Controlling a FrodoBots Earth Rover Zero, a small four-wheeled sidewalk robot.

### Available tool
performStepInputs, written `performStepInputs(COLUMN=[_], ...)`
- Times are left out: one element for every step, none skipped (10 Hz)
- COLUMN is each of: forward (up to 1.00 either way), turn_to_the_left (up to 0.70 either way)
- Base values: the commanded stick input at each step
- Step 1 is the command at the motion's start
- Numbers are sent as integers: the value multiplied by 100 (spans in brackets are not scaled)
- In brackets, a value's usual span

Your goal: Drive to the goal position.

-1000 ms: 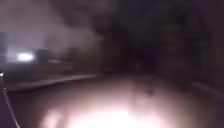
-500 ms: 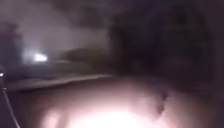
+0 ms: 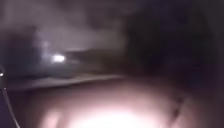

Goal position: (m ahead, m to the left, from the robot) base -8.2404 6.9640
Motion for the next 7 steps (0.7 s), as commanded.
performStepInputs(forward=[0,0,0,0,0,0,0], turn_to_the_left=[50,50,50,50,50,50,50])
